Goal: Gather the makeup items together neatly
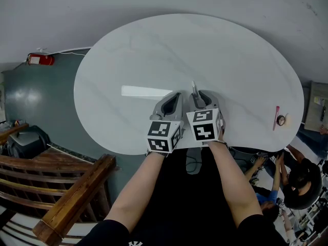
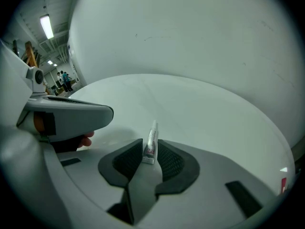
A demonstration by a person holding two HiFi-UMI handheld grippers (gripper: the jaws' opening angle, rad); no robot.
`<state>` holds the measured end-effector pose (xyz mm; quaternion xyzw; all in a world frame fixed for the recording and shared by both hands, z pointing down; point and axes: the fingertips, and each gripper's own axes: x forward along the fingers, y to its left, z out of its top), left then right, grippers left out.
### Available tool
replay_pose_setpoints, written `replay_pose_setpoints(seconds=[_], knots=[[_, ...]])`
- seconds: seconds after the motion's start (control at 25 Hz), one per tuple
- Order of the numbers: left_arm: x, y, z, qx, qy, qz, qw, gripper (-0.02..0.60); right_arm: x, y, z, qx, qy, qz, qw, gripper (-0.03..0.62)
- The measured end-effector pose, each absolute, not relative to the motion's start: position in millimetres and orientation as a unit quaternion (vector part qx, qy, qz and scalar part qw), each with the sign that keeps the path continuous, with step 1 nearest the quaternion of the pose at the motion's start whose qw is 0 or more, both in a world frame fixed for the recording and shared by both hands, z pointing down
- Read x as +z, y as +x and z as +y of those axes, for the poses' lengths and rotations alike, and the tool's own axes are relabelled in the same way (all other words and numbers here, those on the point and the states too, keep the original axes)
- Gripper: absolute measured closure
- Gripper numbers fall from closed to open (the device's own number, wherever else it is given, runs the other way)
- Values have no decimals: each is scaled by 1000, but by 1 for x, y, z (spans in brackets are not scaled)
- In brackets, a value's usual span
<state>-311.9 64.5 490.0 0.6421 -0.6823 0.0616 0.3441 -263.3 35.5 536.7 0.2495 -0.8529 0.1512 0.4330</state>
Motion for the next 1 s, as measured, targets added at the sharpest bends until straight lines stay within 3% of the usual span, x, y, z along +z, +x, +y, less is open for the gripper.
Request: replay_pose_setpoints(seconds=[0.48, 1.0], knots=[[492, -314, 60, 62, 644, -680, 345, 574, 541, -265, 33, 154, 244, -844, 453, 516], [479, -290, 48, 67, 662, -667, 336, 574, 513, -249, 23, 166, 260, -857, 413, 517]])
